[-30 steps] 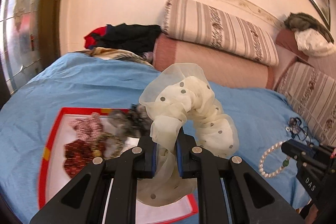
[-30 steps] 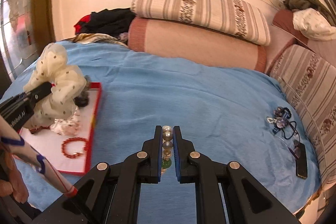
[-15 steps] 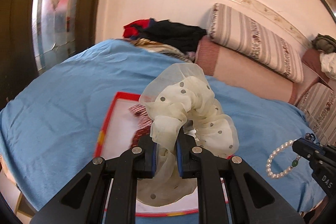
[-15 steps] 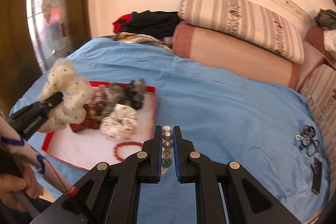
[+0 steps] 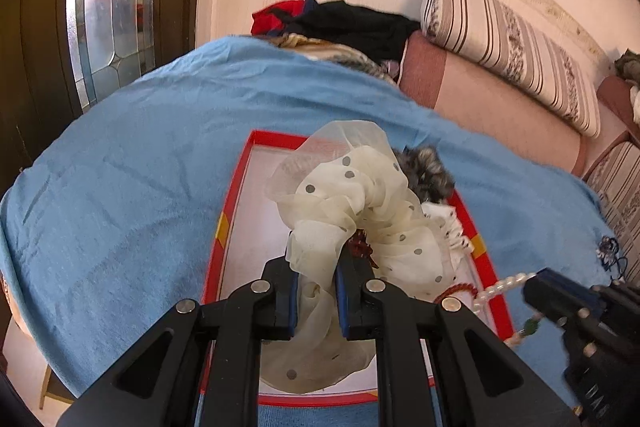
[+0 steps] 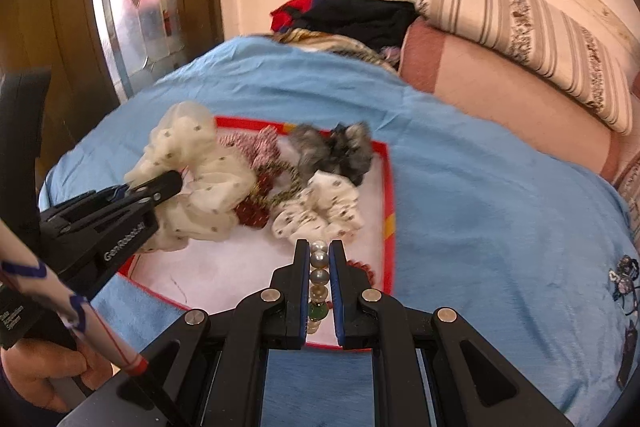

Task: Organize jewelry
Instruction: 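Lower both items into the tray and open both tools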

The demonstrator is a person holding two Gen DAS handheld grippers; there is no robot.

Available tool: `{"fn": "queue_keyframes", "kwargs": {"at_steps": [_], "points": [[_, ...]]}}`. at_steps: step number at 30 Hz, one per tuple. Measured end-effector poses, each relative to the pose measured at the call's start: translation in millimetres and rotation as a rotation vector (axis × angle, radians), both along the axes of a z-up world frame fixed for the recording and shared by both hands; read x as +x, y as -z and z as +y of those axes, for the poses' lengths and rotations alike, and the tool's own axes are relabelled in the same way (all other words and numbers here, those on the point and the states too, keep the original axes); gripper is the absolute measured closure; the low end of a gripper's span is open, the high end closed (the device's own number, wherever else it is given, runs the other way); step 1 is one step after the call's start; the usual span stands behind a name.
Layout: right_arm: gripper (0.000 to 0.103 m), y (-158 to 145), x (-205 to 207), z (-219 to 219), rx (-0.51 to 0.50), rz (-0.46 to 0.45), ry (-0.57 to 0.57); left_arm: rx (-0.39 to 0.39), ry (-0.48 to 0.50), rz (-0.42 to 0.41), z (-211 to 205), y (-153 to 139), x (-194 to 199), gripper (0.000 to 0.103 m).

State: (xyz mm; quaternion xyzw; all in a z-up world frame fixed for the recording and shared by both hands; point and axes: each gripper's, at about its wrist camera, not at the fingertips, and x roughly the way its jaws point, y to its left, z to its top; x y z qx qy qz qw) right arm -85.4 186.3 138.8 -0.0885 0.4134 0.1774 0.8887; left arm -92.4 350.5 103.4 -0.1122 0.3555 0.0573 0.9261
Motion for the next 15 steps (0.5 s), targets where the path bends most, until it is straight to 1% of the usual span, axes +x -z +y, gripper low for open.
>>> {"fn": "queue_keyframes", "kwargs": {"at_steps": [2,9,15], "points": [[0.093,9,1,5,-0.010,0.016,-0.008,0.015,0.005,0.014,-3,3,2,0.089],[0.093,30,6,9,-0.030,0.051,-0.011,0.102,-0.002,0.048,-16,13,8,0.088],[0.093,40,15,5,-0.037,0.069,0.003,0.144,0.005,0.079,-25,19,15,0.088]]}}
